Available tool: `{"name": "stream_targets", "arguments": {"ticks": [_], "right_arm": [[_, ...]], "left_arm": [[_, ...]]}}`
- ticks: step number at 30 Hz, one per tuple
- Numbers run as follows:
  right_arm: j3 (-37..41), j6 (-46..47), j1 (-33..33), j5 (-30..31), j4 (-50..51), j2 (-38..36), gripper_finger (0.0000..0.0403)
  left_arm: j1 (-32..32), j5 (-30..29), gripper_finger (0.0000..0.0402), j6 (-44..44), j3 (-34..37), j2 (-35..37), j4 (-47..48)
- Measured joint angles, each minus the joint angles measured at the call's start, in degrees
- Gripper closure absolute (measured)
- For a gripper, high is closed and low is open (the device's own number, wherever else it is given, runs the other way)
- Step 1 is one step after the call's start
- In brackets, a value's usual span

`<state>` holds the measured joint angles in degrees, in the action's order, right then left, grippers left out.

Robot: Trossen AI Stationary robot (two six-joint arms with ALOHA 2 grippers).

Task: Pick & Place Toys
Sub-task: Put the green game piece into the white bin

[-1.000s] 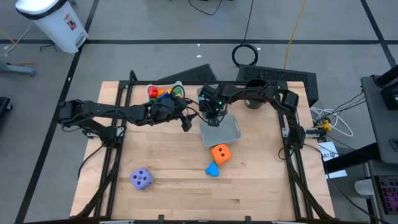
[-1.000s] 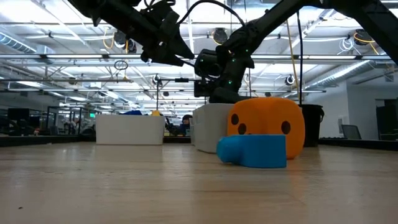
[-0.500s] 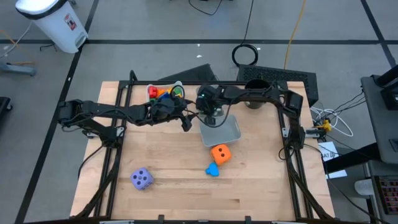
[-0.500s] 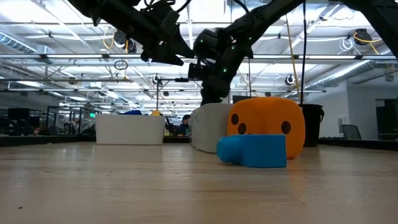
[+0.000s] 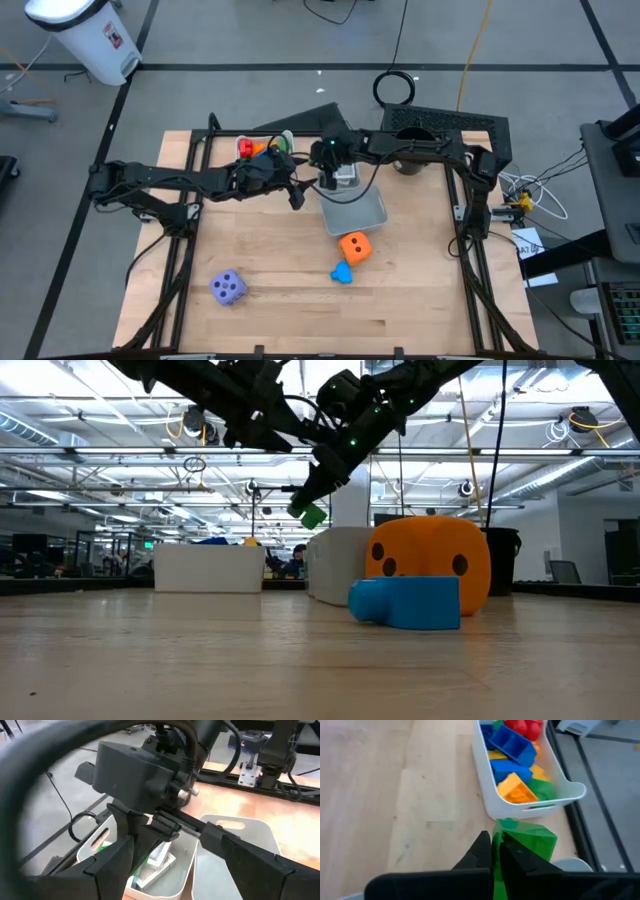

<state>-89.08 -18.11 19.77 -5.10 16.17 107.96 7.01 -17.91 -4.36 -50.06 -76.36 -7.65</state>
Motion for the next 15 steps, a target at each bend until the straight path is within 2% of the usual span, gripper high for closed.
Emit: {"name": "stream_targets", "arguments": {"ticks": [3,8,10,13,15], "right_arm": [[0.0,0.5,0.0,-2.8,0.4,-0.4,0.0403],[0.6,1.0,0.0,-4.2,5.6,-5.6,0.0403],[2.4,1.0,0.0,-4.4,6.6,-8.4,0.0403],[7.0,2.5,0.0,-7.8,5.0,-13.9,0.0403],[11.5,4.1,0.0,-10.5,-0.6,-17.9,0.0403]], "left_arm": [[-0.4,0.0,0.0094,-1.3,0.0,0.2,0.1],[-0.7,0.0,0.0094,-1.7,0.0,0.2,0.9],[-0.7,0.0,0.0094,-1.8,0.0,0.2,1.1],[-0.7,-0.1,0.0094,-2.5,0.0,0.2,1.4],[-0.7,-0.2,0.0094,-4.3,0.0,0.2,2.0]]}}
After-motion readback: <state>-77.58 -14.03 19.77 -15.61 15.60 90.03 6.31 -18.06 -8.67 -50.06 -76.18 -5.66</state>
